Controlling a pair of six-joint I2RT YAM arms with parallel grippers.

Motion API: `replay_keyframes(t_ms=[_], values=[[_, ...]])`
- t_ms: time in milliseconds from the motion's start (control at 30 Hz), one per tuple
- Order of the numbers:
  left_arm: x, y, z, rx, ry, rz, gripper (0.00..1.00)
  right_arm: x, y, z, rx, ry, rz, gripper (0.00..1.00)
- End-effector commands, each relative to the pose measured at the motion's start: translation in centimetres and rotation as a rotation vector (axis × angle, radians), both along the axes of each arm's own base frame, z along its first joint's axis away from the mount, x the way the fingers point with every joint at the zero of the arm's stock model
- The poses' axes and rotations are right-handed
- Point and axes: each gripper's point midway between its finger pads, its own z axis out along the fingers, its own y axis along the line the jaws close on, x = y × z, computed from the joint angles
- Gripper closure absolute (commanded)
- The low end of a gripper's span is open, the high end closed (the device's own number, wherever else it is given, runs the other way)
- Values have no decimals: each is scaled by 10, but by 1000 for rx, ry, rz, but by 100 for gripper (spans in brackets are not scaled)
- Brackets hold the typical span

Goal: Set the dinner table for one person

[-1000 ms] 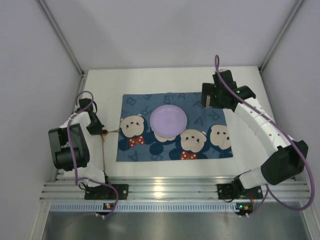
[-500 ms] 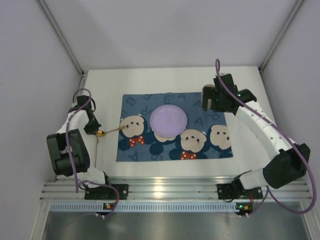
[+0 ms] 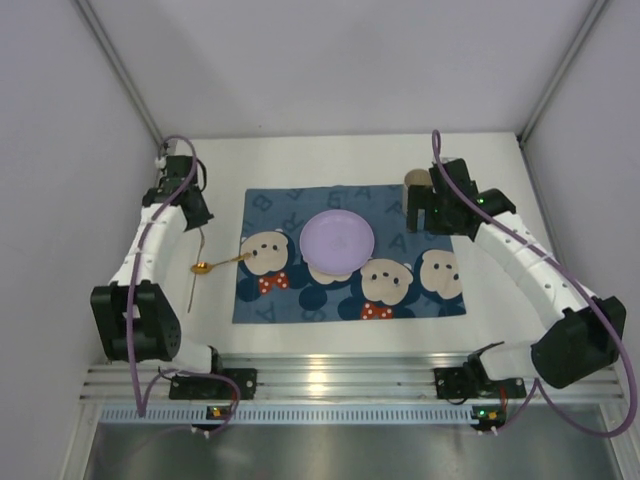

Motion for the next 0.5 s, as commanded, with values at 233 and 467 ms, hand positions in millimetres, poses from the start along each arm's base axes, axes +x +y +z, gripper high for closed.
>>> replay_keyframes(t_ms=[233,467], values=[[58,-105,-15,99,71,-72,100,-18,-4,4,24,-26,6,0],[74,-125,-50,116,129,58,100,-36,-11,-7,28,-7,-16,0]])
